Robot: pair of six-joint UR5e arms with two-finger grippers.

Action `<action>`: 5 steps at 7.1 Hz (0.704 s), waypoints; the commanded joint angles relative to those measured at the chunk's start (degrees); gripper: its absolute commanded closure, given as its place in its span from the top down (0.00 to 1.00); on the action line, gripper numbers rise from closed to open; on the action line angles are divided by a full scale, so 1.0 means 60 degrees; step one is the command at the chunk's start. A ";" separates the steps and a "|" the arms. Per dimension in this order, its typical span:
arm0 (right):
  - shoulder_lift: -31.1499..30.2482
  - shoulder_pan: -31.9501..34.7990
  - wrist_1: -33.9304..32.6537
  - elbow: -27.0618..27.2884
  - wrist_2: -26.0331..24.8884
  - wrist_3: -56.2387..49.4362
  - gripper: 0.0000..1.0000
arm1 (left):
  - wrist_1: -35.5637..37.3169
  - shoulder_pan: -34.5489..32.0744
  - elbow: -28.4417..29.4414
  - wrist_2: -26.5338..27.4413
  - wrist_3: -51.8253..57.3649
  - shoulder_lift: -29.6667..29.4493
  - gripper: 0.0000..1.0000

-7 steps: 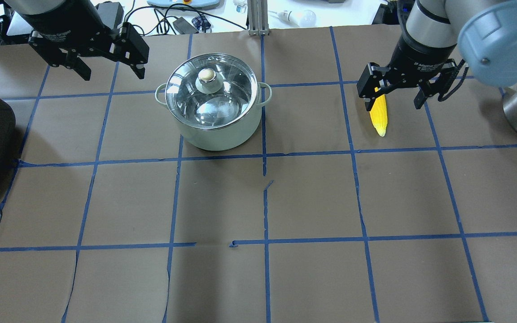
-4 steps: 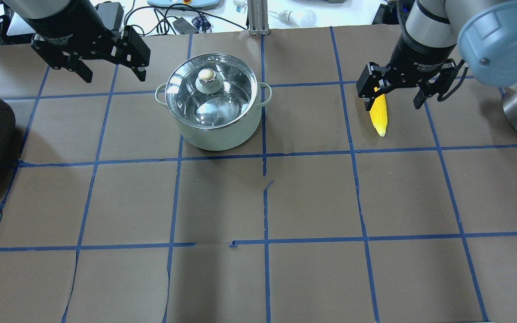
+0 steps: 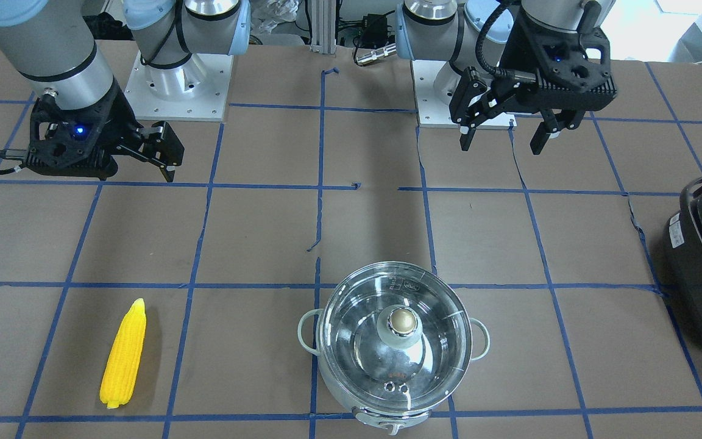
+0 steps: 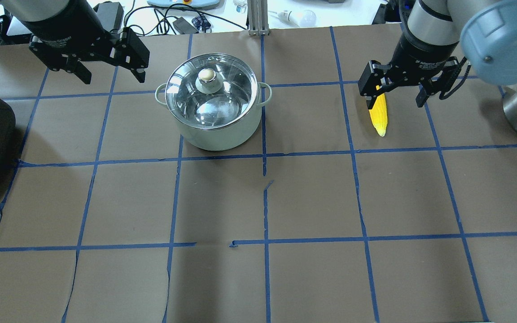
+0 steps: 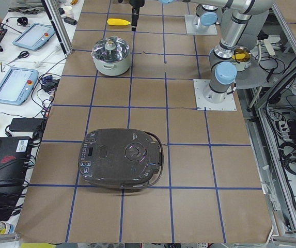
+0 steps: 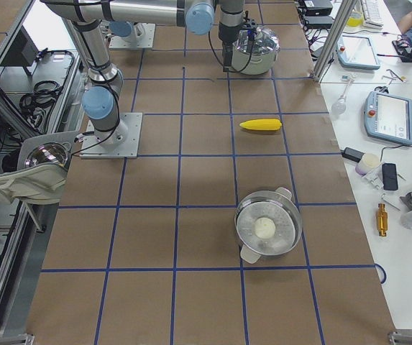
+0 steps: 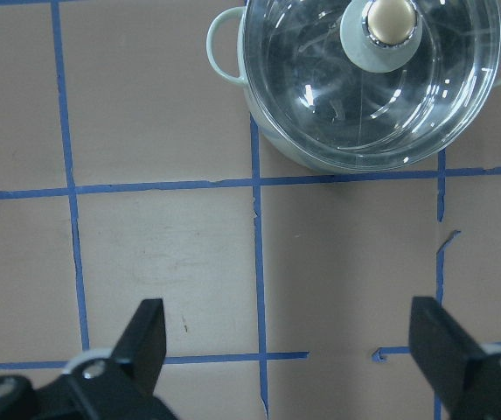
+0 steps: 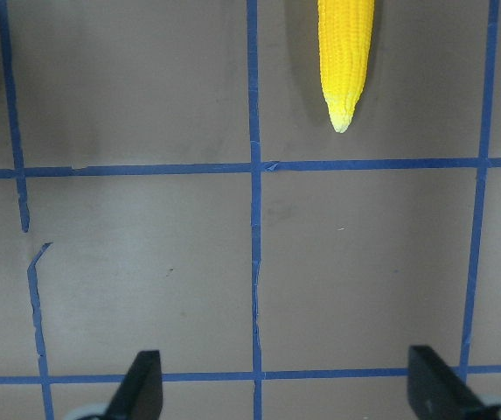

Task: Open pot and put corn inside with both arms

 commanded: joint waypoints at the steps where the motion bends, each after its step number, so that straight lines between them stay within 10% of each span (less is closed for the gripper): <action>1: -0.0002 0.0002 -0.0011 0.0037 0.0016 0.0013 1.00 | 0.0000 0.0000 0.0005 -0.0004 -0.0004 0.0013 1.00; 5: 0.0013 0.0002 -0.0099 0.0067 0.0075 -0.0088 1.00 | 0.0000 0.0000 0.0005 0.0011 -0.0004 0.0013 1.00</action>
